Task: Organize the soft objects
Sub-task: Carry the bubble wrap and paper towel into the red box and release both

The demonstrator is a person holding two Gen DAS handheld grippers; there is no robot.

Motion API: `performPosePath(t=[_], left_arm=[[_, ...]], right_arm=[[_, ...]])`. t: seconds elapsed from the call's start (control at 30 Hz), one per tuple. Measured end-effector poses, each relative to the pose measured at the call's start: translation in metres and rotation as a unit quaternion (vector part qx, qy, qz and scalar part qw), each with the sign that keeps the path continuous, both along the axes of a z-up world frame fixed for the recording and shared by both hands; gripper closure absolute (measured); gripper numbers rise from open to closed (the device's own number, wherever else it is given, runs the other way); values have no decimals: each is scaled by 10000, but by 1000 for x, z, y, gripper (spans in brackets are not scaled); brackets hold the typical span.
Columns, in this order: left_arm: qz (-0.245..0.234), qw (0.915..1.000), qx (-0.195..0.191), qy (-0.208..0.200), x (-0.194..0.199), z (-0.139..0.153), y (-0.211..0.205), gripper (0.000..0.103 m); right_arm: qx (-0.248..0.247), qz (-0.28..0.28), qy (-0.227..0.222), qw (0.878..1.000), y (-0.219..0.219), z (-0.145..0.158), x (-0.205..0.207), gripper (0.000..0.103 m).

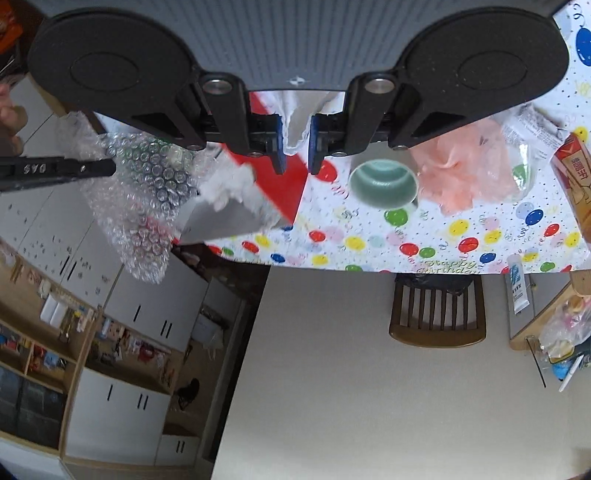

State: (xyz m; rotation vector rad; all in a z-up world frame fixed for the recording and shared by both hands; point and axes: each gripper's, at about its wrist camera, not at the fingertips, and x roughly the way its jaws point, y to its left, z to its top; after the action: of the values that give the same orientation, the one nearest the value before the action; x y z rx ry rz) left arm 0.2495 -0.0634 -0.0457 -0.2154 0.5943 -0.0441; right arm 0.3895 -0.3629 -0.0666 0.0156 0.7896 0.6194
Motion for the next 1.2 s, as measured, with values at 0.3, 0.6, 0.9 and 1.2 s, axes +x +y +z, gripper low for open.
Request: performPosePath(t=[0.3, 0.6, 0.9, 1.2], left_arm=[[-178, 9996, -149, -158, 45, 32, -27, 92], [-706, 9969, -273, -219, 109, 36, -88, 92], [-1046, 9924, -638, -145, 170, 14, -133, 92], [-859, 9949, -397, 335, 195, -33, -146, 92]], right_arm=[[-94, -82, -6, 9999, -28, 0, 50, 90], [-490, -115, 187, 9986, -38, -14, 96, 90], [-753, -93, 376, 9964, -38, -32, 132, 90], [-980, 77, 534, 9937, -31, -47, 152, 89]])
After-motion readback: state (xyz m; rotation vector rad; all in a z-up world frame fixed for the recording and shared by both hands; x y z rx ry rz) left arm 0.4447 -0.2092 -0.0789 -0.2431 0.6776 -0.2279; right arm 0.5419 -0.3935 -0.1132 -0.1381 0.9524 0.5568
